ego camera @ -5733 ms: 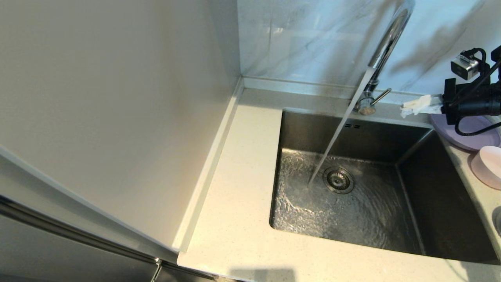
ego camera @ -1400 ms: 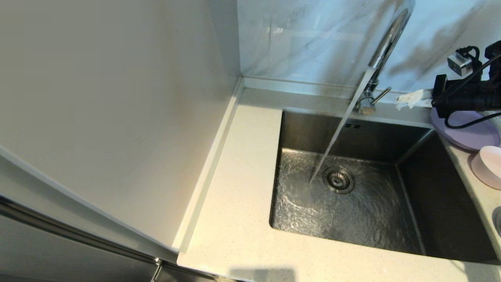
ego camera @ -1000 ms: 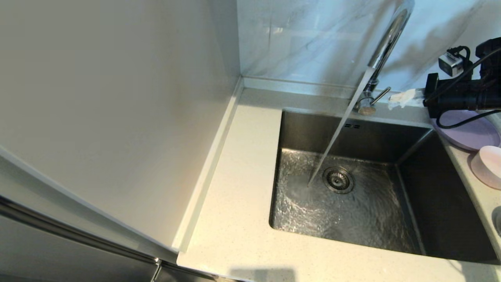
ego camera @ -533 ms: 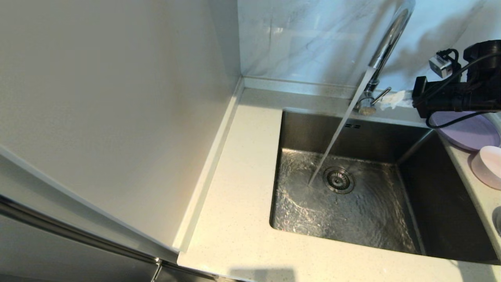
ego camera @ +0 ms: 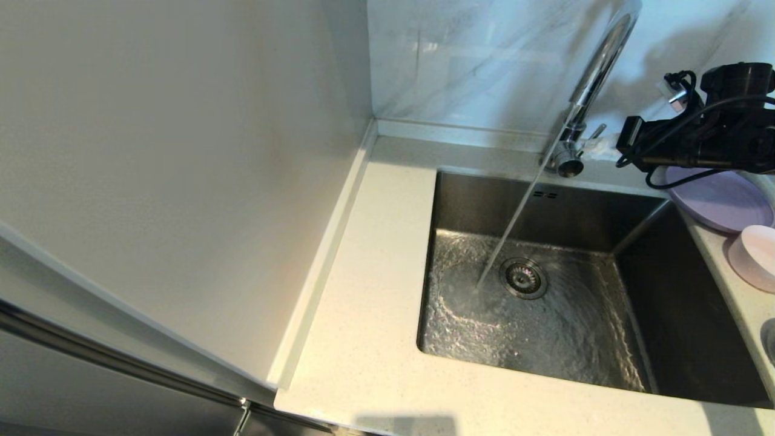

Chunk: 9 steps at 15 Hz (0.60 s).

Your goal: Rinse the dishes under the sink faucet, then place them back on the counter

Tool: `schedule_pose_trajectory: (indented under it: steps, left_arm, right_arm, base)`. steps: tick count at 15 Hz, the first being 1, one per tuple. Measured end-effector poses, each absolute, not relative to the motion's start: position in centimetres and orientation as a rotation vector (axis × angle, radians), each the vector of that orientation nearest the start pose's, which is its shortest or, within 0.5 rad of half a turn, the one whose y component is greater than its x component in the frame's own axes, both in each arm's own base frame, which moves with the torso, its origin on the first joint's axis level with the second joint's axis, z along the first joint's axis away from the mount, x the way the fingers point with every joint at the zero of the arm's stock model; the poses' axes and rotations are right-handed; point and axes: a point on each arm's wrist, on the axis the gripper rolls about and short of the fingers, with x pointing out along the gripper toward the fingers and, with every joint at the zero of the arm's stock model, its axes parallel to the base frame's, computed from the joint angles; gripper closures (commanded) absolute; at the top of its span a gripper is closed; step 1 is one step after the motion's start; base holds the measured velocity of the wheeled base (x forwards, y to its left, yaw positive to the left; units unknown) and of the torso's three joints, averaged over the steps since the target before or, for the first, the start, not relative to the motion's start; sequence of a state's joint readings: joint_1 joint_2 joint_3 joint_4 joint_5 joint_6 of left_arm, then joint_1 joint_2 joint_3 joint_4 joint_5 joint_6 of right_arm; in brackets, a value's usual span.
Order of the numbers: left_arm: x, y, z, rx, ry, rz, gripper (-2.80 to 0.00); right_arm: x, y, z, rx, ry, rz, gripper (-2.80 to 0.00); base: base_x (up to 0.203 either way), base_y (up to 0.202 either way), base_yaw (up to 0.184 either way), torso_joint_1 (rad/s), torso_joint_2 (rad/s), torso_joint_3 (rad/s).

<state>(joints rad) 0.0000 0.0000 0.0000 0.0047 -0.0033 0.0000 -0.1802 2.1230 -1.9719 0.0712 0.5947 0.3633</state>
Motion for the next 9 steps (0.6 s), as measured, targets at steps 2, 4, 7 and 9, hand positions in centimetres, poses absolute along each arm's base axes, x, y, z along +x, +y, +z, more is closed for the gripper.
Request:
schedule_pose_trajectory:
  steps: [2,4,7,9]
  left_arm:
    - [-2.3,0.0,7.5,0.000,0.005,-0.003,0.00]
    - [-2.3,0.0,7.5,0.000,0.005,-0.005,0.00]
    - [-2.3,0.0,7.5,0.000,0.005,-0.004,0.00]
    - [-2.3,0.0,7.5,0.000,0.005,-0.003,0.00]
  right_arm:
    - [43.7,-6.3,28.7,0.398,0.197,0.326,0.00]
    - [43.8,-6.4,29.5,0.368,0.114,0.309,0.00]
    - [43.5,-6.3,29.8,0.364,0.104,0.315,0.00]
    - [42.9,-6.1,30.2,0.367,0.108,0.322,0.00]
  base:
    - [0.000,0.000,0.000,0.000,0.00,0.000]
    - [0.000,0.000,0.000,0.000,0.00,0.000]
    - [0.000,0.000,0.000,0.000,0.00,0.000]
    - [0.000,0.000,0.000,0.000,0.00,0.000]
